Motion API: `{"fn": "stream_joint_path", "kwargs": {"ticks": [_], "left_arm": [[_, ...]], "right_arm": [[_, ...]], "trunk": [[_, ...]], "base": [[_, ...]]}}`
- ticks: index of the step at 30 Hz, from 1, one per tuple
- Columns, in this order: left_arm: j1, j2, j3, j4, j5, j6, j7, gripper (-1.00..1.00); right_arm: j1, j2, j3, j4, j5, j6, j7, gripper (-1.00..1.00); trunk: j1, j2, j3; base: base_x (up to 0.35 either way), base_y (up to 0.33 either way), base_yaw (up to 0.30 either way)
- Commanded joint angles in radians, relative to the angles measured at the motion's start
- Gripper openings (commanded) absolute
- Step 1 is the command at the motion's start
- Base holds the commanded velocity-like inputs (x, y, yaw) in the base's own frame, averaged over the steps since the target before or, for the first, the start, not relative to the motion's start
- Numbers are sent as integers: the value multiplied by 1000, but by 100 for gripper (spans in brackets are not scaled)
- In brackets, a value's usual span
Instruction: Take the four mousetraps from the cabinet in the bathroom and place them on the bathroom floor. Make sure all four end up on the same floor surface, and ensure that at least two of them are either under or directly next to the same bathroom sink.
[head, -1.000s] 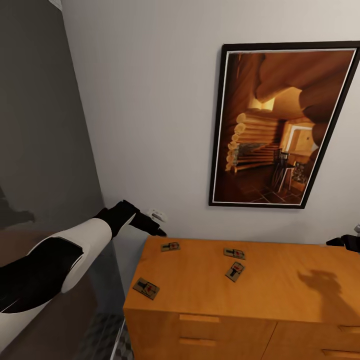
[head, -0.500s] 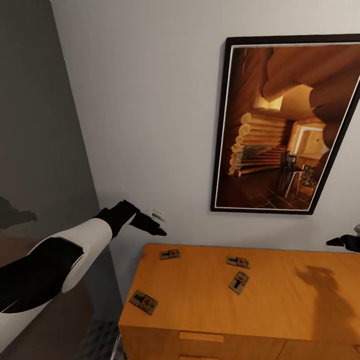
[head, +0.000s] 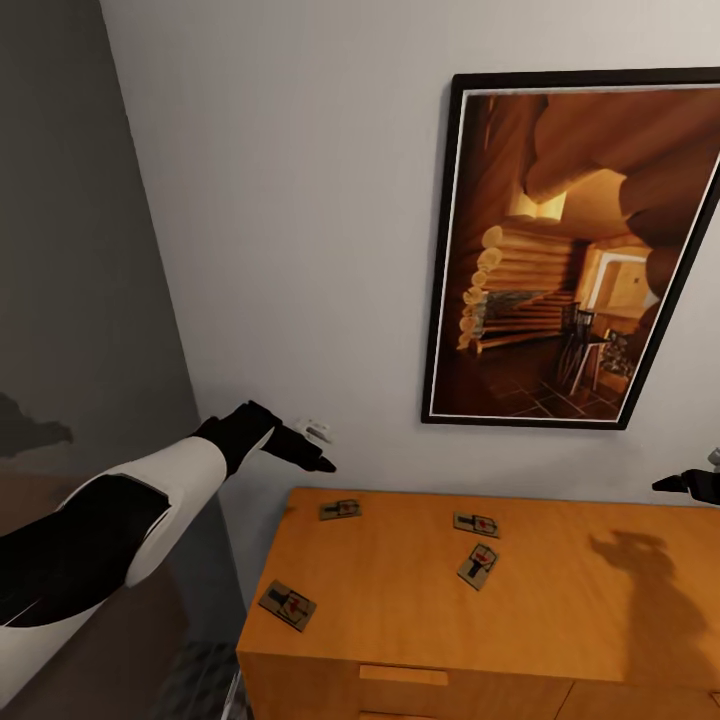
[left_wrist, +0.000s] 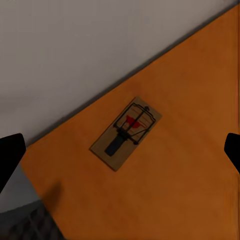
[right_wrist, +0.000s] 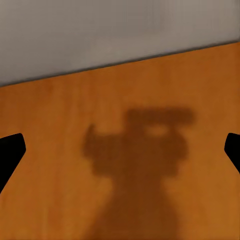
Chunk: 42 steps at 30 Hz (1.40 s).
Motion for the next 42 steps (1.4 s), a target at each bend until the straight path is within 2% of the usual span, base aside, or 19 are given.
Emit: {"fn": "stream_joint_path", "kwargs": {"ticks": [1,14,27,42], "left_arm": [[0,-2,7,0,-9,7,-4,100],[0,-23,8,5,-7,38,-9,100],[0,-29,8,3,-8,45,-10,100],[0,-33,8,4,11,46,-5,100]], "right_arm": [[0,0,-2,-1,10,3,7,100],[0,0,-3,-1,10,2,7,100],[0,0,-3,-1,10,2,7,100],[0,0,-2,-1,10,2,7,100]], "trunk": [[0,-1,-1],[0,-1,-1],[0,-1,-1],[0,-1,-1]], "base": [[1,0,0],[0,0,0],[0,0,0],[0,0,0]]}}
